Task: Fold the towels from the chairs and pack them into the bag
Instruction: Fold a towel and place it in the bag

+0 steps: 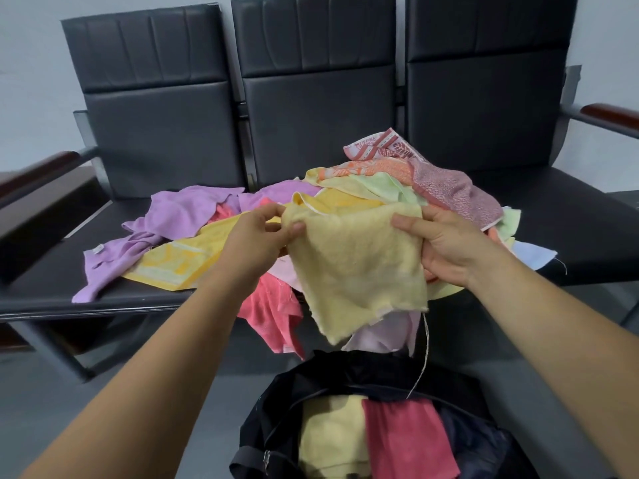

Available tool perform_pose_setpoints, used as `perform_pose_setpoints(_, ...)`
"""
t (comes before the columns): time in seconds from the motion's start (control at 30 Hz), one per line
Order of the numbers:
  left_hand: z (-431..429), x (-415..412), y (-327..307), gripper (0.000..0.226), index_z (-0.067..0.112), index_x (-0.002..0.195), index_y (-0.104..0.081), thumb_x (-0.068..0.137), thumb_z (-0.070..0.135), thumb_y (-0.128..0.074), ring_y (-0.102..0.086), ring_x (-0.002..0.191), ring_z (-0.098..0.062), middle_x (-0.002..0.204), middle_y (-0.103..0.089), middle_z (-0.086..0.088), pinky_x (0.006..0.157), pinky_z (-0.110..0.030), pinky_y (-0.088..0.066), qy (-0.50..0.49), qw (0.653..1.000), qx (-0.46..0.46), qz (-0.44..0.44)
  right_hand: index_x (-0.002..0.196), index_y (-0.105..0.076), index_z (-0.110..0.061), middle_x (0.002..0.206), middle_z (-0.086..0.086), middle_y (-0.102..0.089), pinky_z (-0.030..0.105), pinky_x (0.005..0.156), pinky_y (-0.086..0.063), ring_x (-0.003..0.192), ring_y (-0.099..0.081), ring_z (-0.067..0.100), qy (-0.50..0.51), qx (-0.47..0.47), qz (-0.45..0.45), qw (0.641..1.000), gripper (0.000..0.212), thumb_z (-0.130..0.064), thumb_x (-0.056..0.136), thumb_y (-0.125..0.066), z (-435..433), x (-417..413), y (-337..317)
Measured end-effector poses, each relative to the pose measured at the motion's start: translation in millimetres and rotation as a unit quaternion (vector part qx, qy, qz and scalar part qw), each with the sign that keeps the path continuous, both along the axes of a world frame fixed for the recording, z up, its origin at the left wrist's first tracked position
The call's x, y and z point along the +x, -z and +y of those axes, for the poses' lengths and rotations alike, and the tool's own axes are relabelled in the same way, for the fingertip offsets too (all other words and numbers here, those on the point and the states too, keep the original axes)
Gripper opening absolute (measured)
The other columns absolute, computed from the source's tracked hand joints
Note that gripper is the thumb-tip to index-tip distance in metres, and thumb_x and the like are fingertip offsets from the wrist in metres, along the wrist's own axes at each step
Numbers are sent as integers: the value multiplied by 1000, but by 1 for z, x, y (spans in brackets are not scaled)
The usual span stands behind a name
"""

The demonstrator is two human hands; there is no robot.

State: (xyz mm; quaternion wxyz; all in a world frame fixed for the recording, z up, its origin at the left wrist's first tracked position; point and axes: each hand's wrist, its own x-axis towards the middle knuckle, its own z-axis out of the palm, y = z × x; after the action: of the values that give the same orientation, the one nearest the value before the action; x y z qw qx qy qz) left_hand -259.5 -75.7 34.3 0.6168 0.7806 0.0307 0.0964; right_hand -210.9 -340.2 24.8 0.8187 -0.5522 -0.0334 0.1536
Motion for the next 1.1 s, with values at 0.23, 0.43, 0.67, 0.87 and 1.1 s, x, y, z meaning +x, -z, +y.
perform_pose_setpoints(0.23,2,-1,-8,57,10,123,-55,74,24,-80,-71,91,-21,99,-73,-8,84,-35,-58,69,983,-160,55,122,-65,5,112,21,-73,35,72,-63,95,-75,26,54,35,3,998,44,-4,80,-73,3,2,1)
perform_pose_setpoints(0.43,6,-2,-4,50,24,127,-64,82,11,-82,-70,98,-21,106,-73,-7,72,-9,-51,17,988,151,-6,112,-67,7,108,21,-75,35,67,-63,94,-76,28,-5,-15,32,999,29,8,83,-68,2,-1,-1)
perform_pose_setpoints(0.67,10,2,2,15,33,91,-70,88,19,-77,-47,53,0,60,-51,13,54,-9,-36,-38,964,244,-96,92,-78,-6,97,10,-79,26,82,-60,94,-76,21,120,-158,-140,970,15,-4,79,-82,9,1,10)
perform_pose_setpoints(0.87,16,2,4,19,10,104,-66,97,28,-67,-65,97,-12,101,-70,-2,91,-31,-49,47,994,24,-97,100,-71,6,108,27,-70,58,98,-52,108,-65,43,162,-182,-205,948,53,-37,74,-86,11,0,9)
perform_pose_setpoints(1.1,10,4,46,16,25,109,-58,102,39,-57,-65,76,-18,87,-65,-2,62,-35,-58,7,999,36,-22,107,-72,-25,104,2,-78,44,86,-61,96,-75,21,104,-139,-124,977,22,-17,88,-78,24,-8,58)
